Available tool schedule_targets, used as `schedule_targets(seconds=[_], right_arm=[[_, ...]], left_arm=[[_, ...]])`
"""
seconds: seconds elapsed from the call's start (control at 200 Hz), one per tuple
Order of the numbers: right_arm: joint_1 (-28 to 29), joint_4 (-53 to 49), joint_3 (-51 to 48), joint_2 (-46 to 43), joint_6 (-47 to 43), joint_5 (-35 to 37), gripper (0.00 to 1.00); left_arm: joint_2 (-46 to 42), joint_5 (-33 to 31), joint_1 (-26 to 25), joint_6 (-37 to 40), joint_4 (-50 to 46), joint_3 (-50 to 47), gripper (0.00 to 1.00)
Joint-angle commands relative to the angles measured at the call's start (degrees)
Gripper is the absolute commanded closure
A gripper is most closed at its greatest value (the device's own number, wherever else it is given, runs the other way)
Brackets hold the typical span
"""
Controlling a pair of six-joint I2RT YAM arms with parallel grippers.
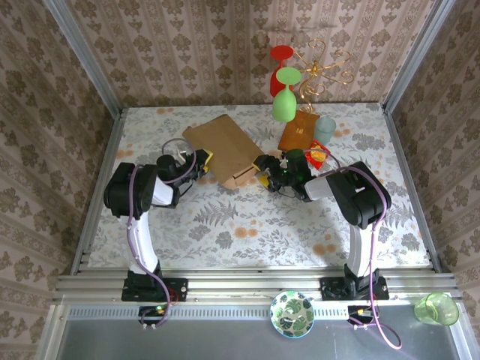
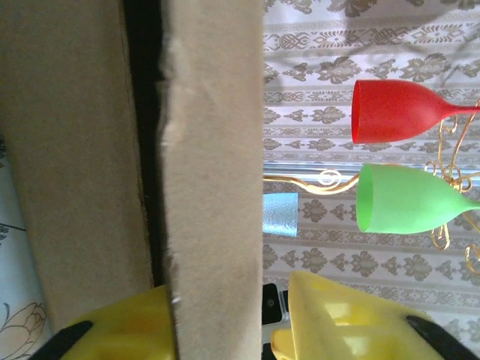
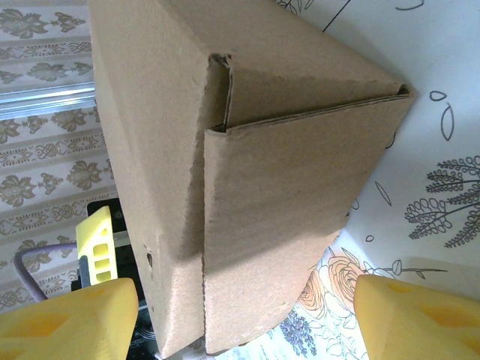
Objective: Fold the paper box
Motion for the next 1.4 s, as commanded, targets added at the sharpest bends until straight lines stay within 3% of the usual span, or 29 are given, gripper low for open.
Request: schedule_targets(seconds=[0.0,0.11,0.19,0.46,0.865,1.185,1.395], right_arm=[[-0.27,1.1,1.38,1.23,0.03,-0.97,0.24],[-0.44,1.26,1.44,1.38,0.07,-0.87,0.24],[-0.56,1.48,1.33,1.27,0.09,-0.78,0.24],[-1.49,2.15,2.44,1.95,-2.03,-1.65,0.23],[-1.47,-6.85,6.41,2.27,-8.42,-1.24,0.21],[-0.89,-11.15,7.27,0.59,-10.77,-2.23,0.21],[-0.62,-11.09,7.19,0.84,-10.31,-2.78,0.21]], left_arm=[[1.34,0.84,0.48,0.34,1.85,0.54,0.79],[1.47,0.98,0.97,0.55,1.84,-0.04,0.94],[1.35,1.61,1.86,1.02,1.85,-1.22,0.97],[1.28,7.84,5.78,4.43,2.12,-5.24,0.98],[0.6,12.48,11.06,7.08,2.55,-10.45,1.0],[-8.33,13.07,10.61,1.62,2.47,-8.58,1.0],[-8.31,13.89,10.73,1.61,2.52,-10.29,1.0]])
